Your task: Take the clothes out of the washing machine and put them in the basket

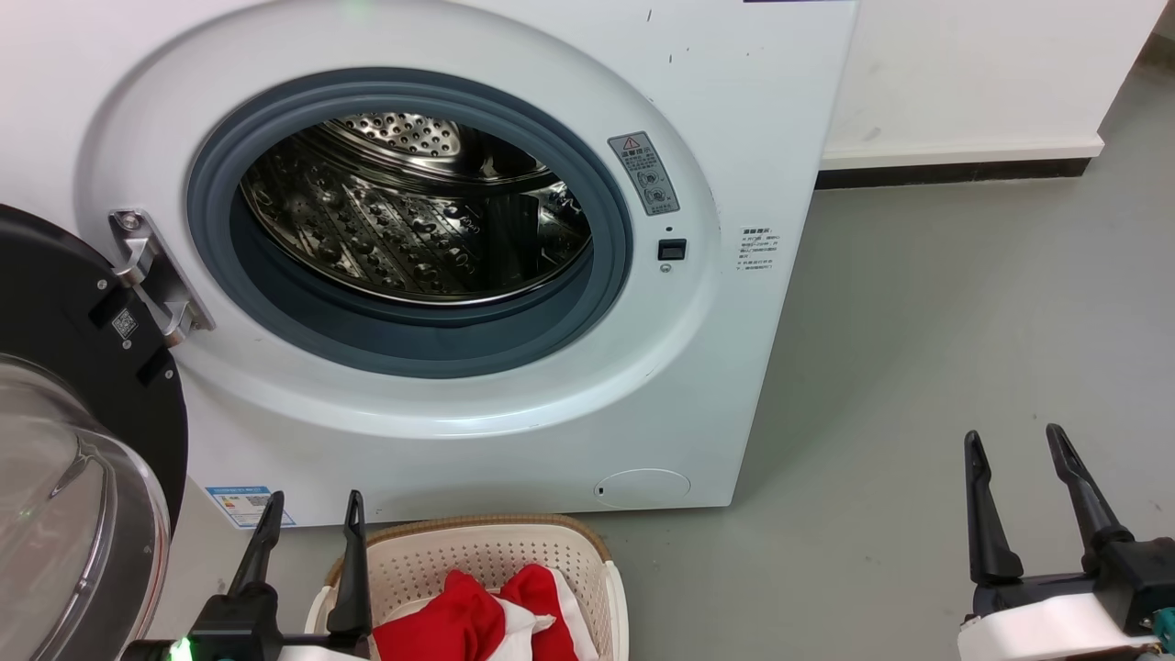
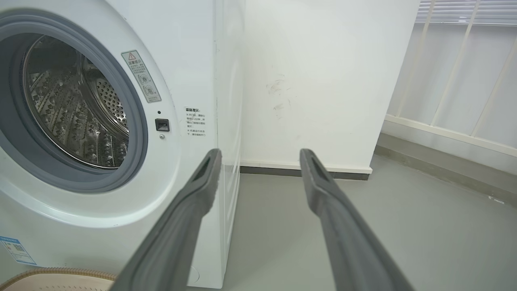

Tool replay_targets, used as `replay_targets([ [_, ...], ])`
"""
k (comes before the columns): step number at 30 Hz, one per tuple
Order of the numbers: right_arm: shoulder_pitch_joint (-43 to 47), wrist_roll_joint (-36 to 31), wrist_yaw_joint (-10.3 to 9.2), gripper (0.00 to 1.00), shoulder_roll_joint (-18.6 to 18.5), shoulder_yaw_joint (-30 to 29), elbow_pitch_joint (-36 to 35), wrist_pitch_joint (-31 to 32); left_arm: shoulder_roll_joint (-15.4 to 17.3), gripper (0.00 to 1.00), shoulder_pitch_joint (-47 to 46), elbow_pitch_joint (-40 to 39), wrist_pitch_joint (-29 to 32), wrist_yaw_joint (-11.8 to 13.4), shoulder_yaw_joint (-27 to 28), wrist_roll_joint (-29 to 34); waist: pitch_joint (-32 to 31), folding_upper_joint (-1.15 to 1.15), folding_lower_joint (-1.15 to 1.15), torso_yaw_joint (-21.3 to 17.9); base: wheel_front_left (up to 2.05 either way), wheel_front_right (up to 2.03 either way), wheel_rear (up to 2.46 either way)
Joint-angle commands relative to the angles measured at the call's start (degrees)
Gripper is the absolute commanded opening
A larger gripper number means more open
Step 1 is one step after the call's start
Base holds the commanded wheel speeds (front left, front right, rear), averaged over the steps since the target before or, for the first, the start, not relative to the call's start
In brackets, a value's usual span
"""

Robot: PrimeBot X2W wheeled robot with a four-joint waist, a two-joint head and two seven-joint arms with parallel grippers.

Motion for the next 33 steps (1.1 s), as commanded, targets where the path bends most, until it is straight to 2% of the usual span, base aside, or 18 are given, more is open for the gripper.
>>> replay_targets([
  [1, 0.3, 0.3, -0.04, 1.00, 0.0, 0.0, 0.1, -0.1, -0.3, 1.00, 0.1, 0.2, -0.1, -0.1, 0.0, 0.3, 0.1, 0.00, 0.00, 0.0, 0.00, 0.00, 0.00],
  [11, -0.2, 0.2, -0.04, 1.00, 0.0, 0.4, 0.3, -0.1, -0.8, 1.00, -0.8, 0.9, -0.1, -0.5, 0.6, -0.2, 0.2, 0.00, 0.00, -0.1, 0.00, 0.00, 0.00],
  [12, 0.0, 0.1, 0.01, 0.00, 0.0, 0.4, 0.4, 0.0, -0.8, 0.00, -0.3, 1.1, 0.0, -0.5, 0.5, -0.2, 0.2, 0.00, 0.01, -0.1, 0.00, 0.00, 0.00],
  [15, 0.3, 0.4, 0.01, 0.00, 0.2, 0.5, 1.9, 0.1, -1.1, 0.00, 0.0, 2.7, 0.4, -0.5, 0.6, -0.5, 0.2, 0.00, 0.00, -0.1, 0.00, 0.00, 0.00],
  [33, -2.3, 22.5, 0.00, 0.00, 0.0, 0.4, 4.6, 5.1, -1.3, 0.00, -3.2, 4.9, 5.5, -1.6, 1.7, -21.3, 0.2, 0.00, 0.00, 0.5, 0.00, 0.00, 0.00],
])
